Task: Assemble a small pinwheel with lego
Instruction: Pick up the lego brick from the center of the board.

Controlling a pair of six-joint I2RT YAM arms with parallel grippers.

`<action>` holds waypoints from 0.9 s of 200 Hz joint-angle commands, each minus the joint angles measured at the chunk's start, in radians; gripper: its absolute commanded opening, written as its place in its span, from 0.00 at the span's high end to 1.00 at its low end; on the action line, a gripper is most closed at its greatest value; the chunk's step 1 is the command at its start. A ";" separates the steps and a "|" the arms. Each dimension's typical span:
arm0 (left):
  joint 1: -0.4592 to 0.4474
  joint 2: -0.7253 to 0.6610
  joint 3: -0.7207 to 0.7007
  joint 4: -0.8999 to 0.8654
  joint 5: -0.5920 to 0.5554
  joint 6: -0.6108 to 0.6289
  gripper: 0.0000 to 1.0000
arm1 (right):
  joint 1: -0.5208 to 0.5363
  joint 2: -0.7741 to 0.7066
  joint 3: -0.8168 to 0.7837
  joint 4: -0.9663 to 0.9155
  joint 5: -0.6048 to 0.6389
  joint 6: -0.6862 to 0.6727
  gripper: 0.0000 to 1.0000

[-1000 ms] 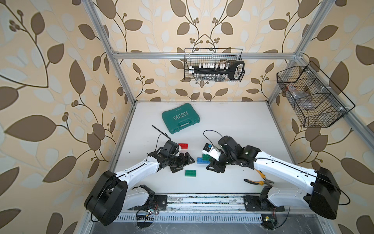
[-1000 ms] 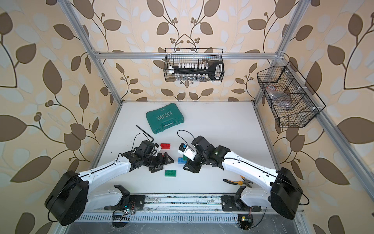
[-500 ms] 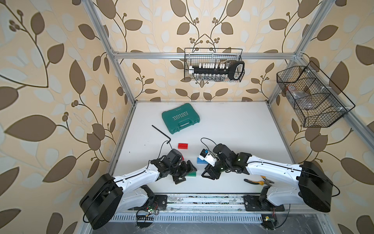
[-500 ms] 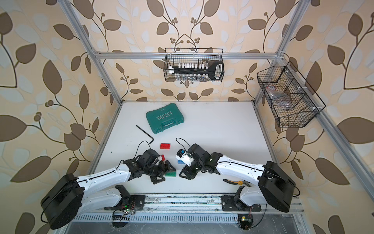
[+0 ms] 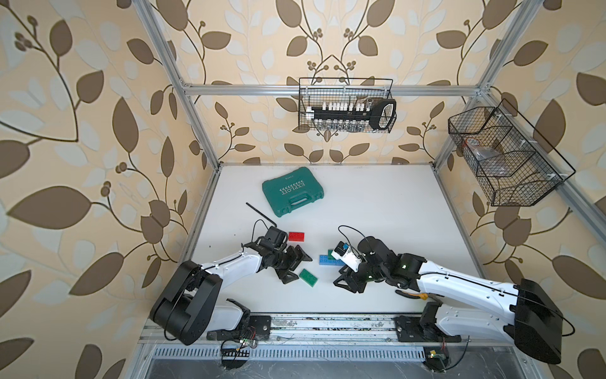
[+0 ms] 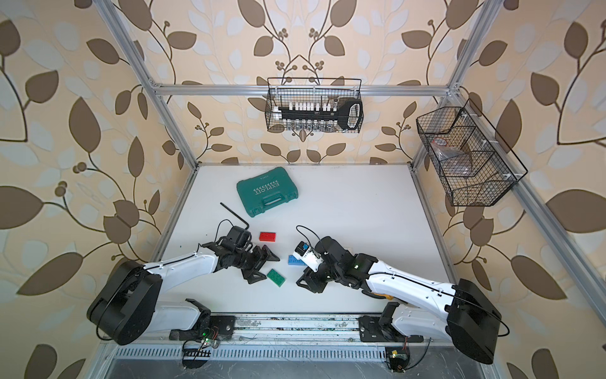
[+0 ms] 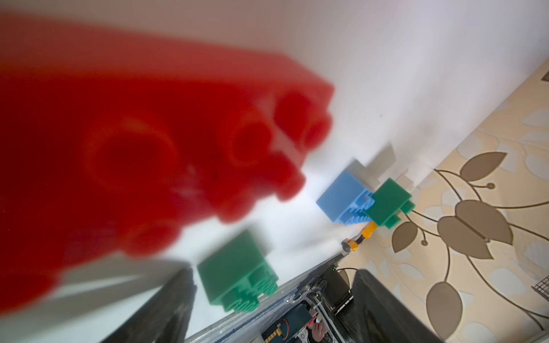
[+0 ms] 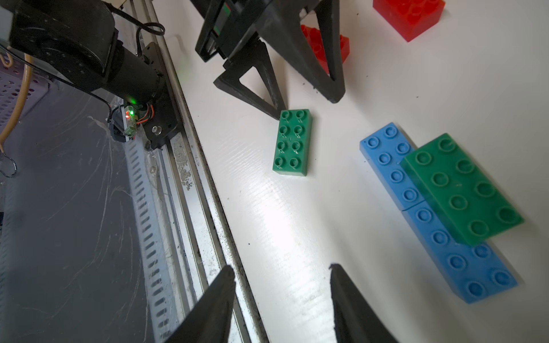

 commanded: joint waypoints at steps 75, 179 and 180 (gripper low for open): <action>0.026 0.263 0.267 -0.539 0.152 0.250 0.15 | 0.002 -0.068 0.039 -0.116 0.076 -0.079 0.49; -0.020 0.375 0.383 -0.549 0.034 0.029 0.27 | 0.002 -0.057 0.014 -0.044 0.038 -0.098 0.50; -0.022 0.375 0.382 -0.545 0.035 0.023 0.27 | 0.003 -0.057 0.014 -0.044 0.038 -0.098 0.50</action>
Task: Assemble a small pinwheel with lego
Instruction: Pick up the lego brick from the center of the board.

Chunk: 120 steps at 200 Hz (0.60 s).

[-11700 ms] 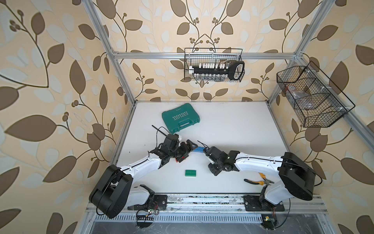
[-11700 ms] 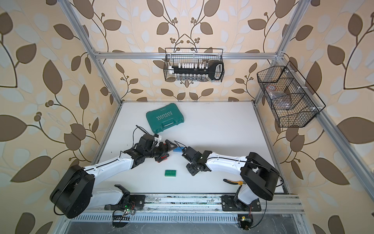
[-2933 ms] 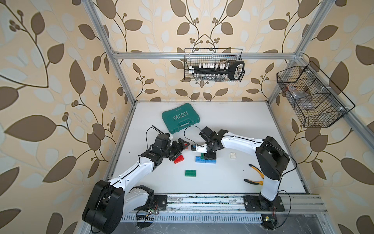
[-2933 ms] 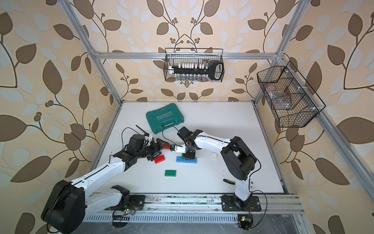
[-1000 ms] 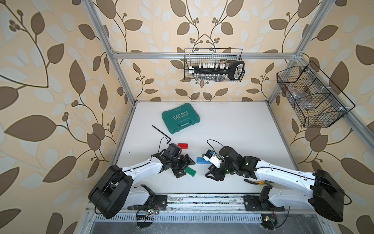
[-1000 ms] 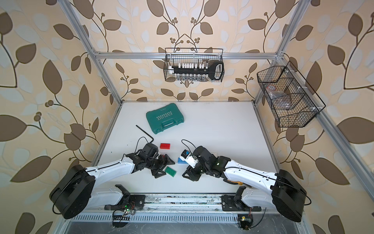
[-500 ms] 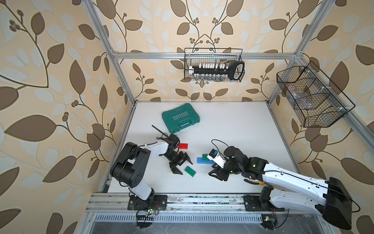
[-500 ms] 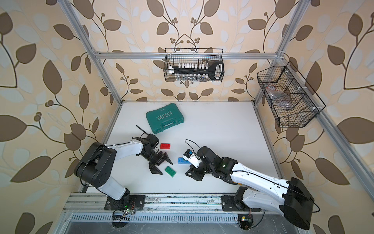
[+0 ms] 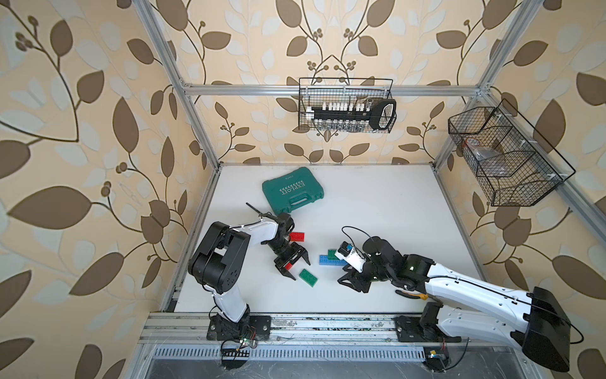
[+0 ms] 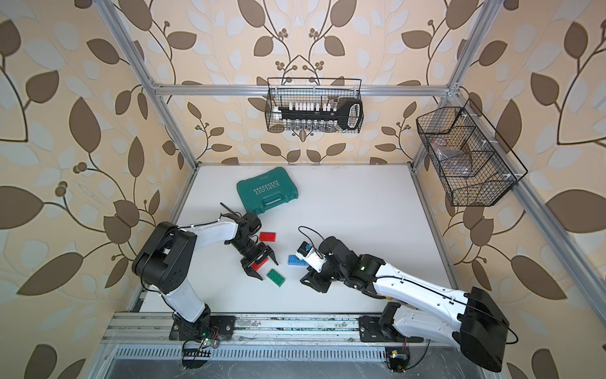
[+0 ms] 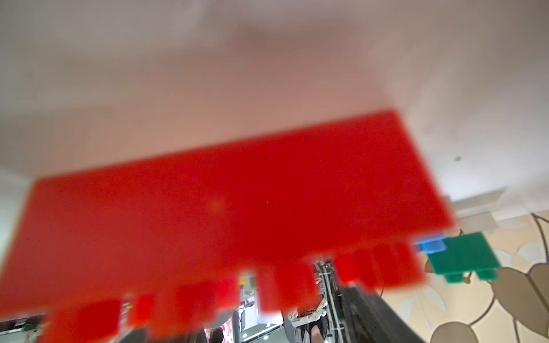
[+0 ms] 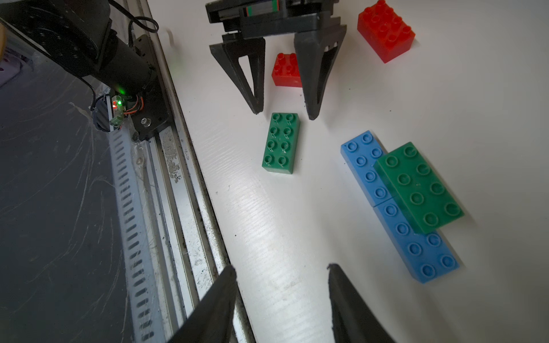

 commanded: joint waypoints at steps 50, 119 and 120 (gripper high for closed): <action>-0.078 0.007 -0.047 0.041 -0.067 -0.231 0.42 | 0.001 -0.055 -0.024 0.029 0.000 -0.003 0.50; -0.135 0.049 -0.047 -0.010 -0.125 -0.228 0.42 | 0.002 -0.098 -0.034 0.026 0.026 -0.002 0.50; -0.135 0.048 -0.049 -0.008 -0.125 -0.229 0.42 | 0.003 -0.098 -0.034 0.026 0.026 -0.002 0.50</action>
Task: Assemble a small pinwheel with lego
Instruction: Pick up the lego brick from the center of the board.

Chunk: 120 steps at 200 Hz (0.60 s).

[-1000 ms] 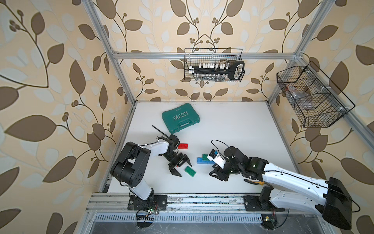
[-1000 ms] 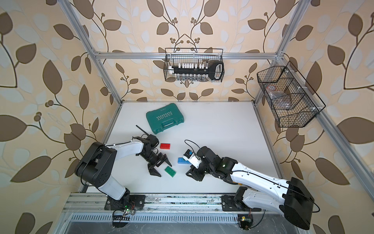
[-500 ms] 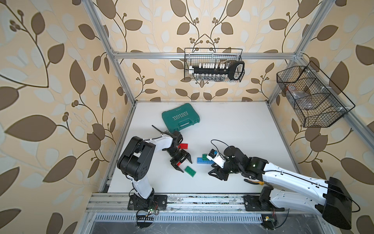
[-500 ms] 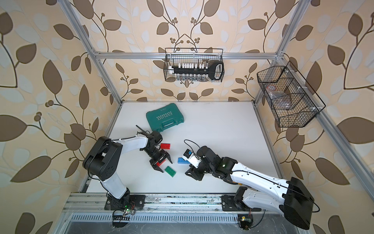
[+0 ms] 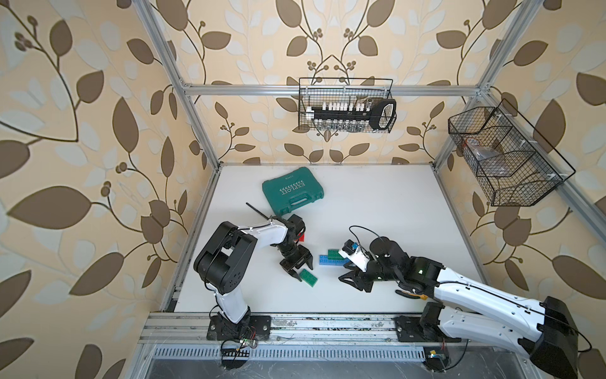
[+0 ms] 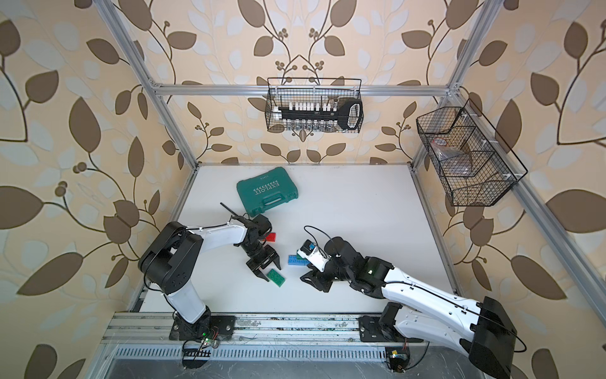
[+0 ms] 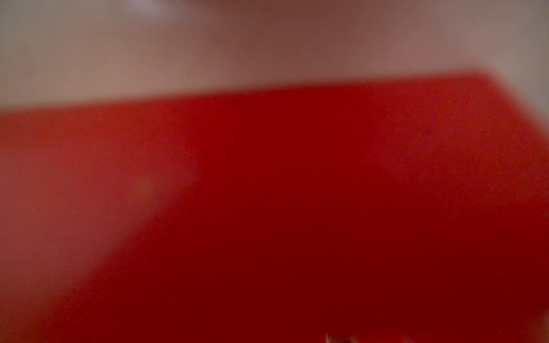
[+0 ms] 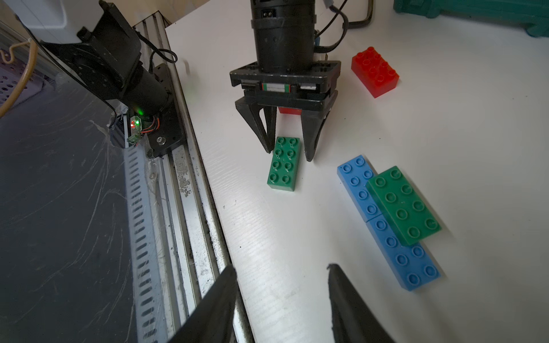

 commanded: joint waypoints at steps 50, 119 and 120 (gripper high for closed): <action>-0.018 0.047 -0.058 -0.006 -0.021 -0.033 0.59 | 0.003 0.023 -0.008 0.002 0.015 -0.005 0.50; -0.024 -0.040 0.219 -0.259 -0.310 0.231 0.72 | -0.128 0.102 -0.089 0.142 -0.089 0.243 0.47; -0.025 -0.040 0.225 -0.263 -0.314 0.235 0.72 | -0.129 0.105 -0.090 0.145 -0.092 0.247 0.47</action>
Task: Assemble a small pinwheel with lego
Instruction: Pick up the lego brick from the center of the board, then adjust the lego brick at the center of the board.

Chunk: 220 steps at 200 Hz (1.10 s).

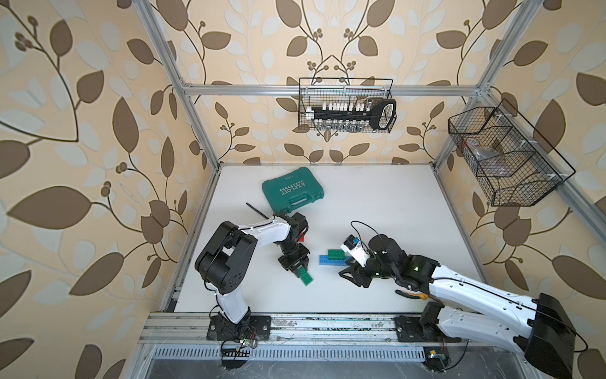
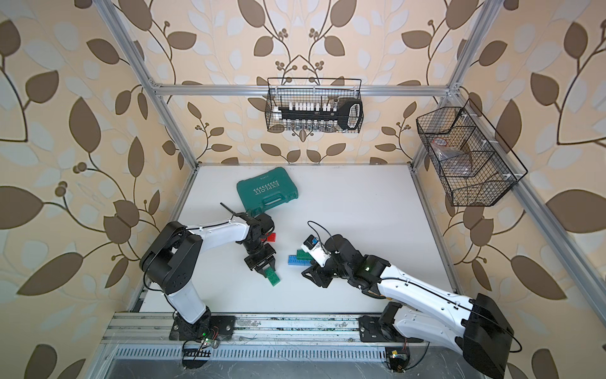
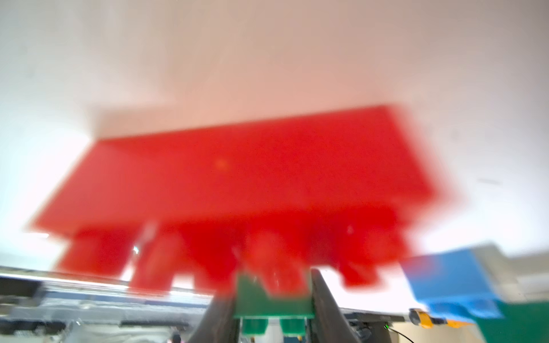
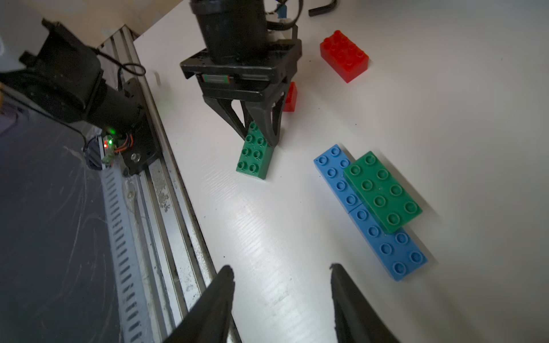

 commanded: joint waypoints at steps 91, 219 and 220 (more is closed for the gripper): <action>-0.089 0.136 0.445 -0.289 -0.203 0.375 0.87 | -0.119 0.258 -0.153 0.282 -0.121 0.213 0.46; -0.088 0.266 0.573 -0.293 -0.089 0.375 1.00 | -0.189 0.302 -0.103 0.302 -0.194 0.174 0.50; -0.087 0.267 0.575 -0.293 -0.089 0.375 1.00 | -0.188 0.297 -0.103 0.298 -0.193 0.176 0.50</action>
